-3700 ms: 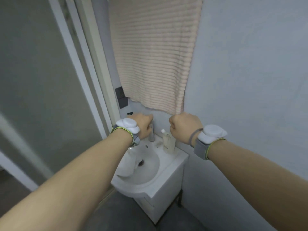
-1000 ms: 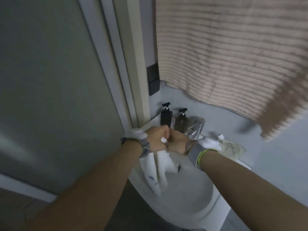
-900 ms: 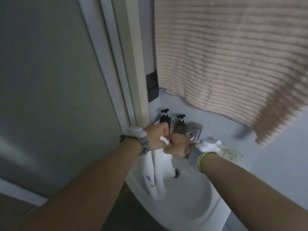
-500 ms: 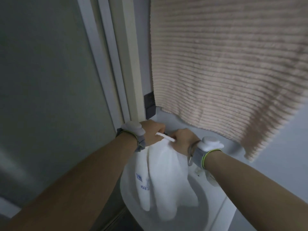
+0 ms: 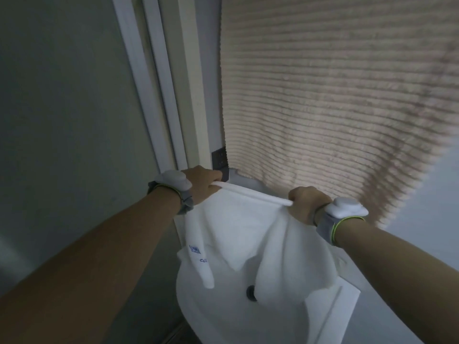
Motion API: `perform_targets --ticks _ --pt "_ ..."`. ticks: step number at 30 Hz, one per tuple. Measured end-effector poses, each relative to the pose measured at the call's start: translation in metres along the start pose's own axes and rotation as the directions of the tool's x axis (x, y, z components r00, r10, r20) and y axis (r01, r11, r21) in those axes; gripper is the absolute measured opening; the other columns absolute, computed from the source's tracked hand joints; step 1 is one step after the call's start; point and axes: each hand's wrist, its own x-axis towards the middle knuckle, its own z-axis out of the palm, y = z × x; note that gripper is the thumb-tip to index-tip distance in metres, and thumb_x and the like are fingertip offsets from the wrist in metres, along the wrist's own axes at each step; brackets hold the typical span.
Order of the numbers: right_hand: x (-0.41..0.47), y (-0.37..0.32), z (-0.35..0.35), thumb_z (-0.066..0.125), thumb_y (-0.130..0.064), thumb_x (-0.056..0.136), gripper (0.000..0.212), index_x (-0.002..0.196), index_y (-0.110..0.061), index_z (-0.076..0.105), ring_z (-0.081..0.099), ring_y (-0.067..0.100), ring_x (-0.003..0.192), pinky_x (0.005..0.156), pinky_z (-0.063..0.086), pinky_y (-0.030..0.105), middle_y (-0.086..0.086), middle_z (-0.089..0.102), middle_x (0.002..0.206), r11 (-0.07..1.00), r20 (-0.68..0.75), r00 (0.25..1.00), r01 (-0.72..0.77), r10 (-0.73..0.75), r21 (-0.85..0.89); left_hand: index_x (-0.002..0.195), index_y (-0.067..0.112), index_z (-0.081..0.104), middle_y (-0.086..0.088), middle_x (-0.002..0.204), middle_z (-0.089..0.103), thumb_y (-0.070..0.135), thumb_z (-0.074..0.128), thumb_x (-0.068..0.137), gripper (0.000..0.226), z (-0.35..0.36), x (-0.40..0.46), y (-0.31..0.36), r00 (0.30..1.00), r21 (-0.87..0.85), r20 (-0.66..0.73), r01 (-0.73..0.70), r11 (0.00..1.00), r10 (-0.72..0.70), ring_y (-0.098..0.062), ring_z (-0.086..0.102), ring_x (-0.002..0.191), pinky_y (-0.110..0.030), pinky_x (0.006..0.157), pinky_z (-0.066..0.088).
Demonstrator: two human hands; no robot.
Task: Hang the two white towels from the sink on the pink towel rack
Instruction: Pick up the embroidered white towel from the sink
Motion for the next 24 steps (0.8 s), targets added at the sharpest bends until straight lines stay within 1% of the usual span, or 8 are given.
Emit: perform_targets --ticks 6,10,12,14,16,19,21,24 --pt "0.004 0.023 -0.025 0.053 -0.023 0.085 0.026 0.107 -0.019 0.066 0.059 0.033 0.111 0.087 0.047 0.030 0.012 0.062 0.121 0.996 -0.048 0.995 -0.083 0.084 0.023 0.090 0.018 0.042 -0.006 0.085 0.055 0.031 0.035 0.102 0.019 -0.011 -0.012 -0.027 0.988 0.106 0.013 0.154 0.982 -0.156 -0.024 0.051 0.072 -0.027 0.052 0.028" --pt "0.006 0.012 -0.047 0.054 -0.022 0.085 0.021 0.101 -0.020 0.067 0.059 0.033 0.109 0.087 0.048 0.031 0.013 0.065 0.116 0.991 -0.134 0.990 -0.026 0.043 0.129 0.128 0.007 0.049 -0.012 0.129 0.057 0.022 0.037 0.102 0.032 -0.011 -0.008 -0.027 0.889 0.206 0.293 0.301 0.931 -0.352 -0.028 0.057 0.114 -0.029 0.078 0.042" --pt "0.005 -0.010 -0.059 0.054 -0.020 0.085 0.017 0.094 -0.020 0.068 0.060 0.032 0.106 0.085 0.049 0.032 0.013 0.068 0.110 0.980 -0.207 0.978 0.065 -0.025 0.188 0.127 0.007 0.052 -0.011 0.130 0.056 0.014 0.044 0.096 0.032 -0.009 -0.008 -0.023 0.831 0.242 0.393 0.319 0.916 -0.393 -0.027 0.056 0.114 -0.028 0.077 0.042" --pt "0.001 -0.038 -0.068 0.055 -0.019 0.083 0.014 0.087 -0.023 0.068 0.062 0.029 0.102 0.082 0.049 0.030 0.010 0.069 0.104 0.959 -0.257 0.961 0.166 -0.105 0.230 0.099 0.010 0.055 -0.007 0.100 0.057 0.007 0.048 0.090 0.012 -0.003 -0.003 -0.019 0.853 0.116 0.398 0.319 0.941 -0.338 -0.015 0.057 0.084 -0.023 0.062 0.036" --pt "-0.003 -0.067 -0.074 0.055 -0.016 0.082 0.015 0.086 -0.022 0.068 0.063 0.025 0.099 0.078 0.046 0.024 0.007 0.069 0.101 0.934 -0.273 0.941 0.267 -0.200 0.237 0.084 0.010 0.052 -0.004 0.084 0.051 0.008 0.060 0.087 0.009 -0.001 0.004 -0.002 0.915 -0.222 0.351 0.288 0.932 -0.200 -0.001 0.052 0.066 -0.017 0.060 0.037" --pt "-0.008 -0.105 -0.074 0.058 -0.015 0.080 0.018 0.093 -0.015 0.070 0.063 0.024 0.099 0.078 0.045 0.024 0.007 0.068 0.102 0.918 -0.275 0.921 0.336 -0.275 0.210 0.108 0.009 0.058 -0.003 0.103 0.064 0.018 0.077 0.074 0.040 -0.013 0.015 0.034 0.960 -0.581 0.271 0.102 0.807 0.073 -0.007 0.057 0.086 -0.028 0.085 0.048" --pt "-0.011 -0.119 -0.075 0.059 -0.012 0.081 0.021 0.100 -0.007 0.067 0.063 0.029 0.098 0.077 0.048 0.029 0.011 0.067 0.103 0.925 -0.277 0.917 0.339 -0.286 0.168 0.119 0.013 0.058 0.003 0.106 0.064 0.014 0.076 0.078 0.045 -0.026 0.021 0.049 0.965 -0.683 0.235 0.078 0.726 0.118 -0.008 0.058 0.095 -0.024 0.093 0.045" --pt "-0.009 -0.121 -0.080 0.060 -0.012 0.079 0.024 0.102 -0.007 0.063 0.062 0.029 0.098 0.079 0.050 0.032 0.012 0.067 0.103 0.914 -0.321 0.905 0.352 -0.278 0.201 0.094 0.019 0.064 0.006 0.086 0.063 0.028 0.069 0.071 0.025 -0.028 0.023 0.046 0.990 -0.682 0.123 0.032 0.731 0.072 -0.007 0.057 0.082 -0.022 0.079 0.046"
